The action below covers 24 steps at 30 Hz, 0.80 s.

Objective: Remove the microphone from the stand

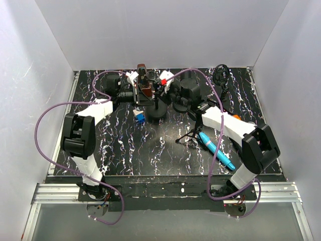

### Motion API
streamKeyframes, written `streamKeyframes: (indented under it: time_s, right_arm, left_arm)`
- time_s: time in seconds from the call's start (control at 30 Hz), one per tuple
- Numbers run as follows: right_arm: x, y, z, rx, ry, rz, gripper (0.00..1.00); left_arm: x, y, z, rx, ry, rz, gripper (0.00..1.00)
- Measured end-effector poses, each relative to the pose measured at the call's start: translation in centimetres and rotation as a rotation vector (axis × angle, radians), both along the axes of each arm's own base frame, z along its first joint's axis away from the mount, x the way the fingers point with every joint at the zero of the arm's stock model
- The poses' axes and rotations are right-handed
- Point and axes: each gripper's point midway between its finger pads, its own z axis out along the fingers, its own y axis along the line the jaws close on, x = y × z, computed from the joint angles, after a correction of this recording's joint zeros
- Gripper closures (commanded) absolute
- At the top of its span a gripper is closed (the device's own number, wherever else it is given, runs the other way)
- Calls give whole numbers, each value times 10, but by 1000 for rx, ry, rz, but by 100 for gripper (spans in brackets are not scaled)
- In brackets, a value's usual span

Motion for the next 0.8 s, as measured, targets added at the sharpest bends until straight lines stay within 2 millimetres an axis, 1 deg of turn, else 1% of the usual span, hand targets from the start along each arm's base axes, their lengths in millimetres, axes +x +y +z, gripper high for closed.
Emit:
streamKeyframes:
  time_s: [0.1, 0.2, 0.33, 0.4, 0.43, 0.57, 0.6, 0.67, 0.7, 0.8]
  right_arm:
    - [7, -2, -5, -2, 2, -26, 99]
    - [15, -5, -16, -2, 41, -50, 99]
    - [27, -5, -33, 1, 105, -73, 99]
    - [30, -4, -32, 9, 113, -74, 99]
    - [30, -3, -33, 7, 119, -74, 99]
    - [34, -3, -34, 3, 135, -81, 99]
    - [35, -3, -34, 5, 137, -83, 99]
    - [36, -2, -34, 6, 141, -80, 99]
    - [36, -2, -33, 6, 142, -80, 99]
    - [34, -1, -32, 2, 151, -71, 99]
  left_arm:
    - [8, -1, -3, 1, 2, 7, 100]
    - [13, -1, -12, 14, 21, 27, 100]
    - [19, 0, -27, 13, 107, 66, 100]
    - [21, 1, -28, -10, 151, 77, 100]
    - [21, 1, -28, -23, 177, 78, 96]
    - [24, 0, -27, -87, 303, 57, 89]
    - [25, 0, -27, -97, 326, 55, 86]
    - [25, 1, -25, -112, 365, 58, 75]
    - [24, 1, -24, -117, 379, 56, 68]
    - [24, 2, -15, -159, 463, 42, 39]
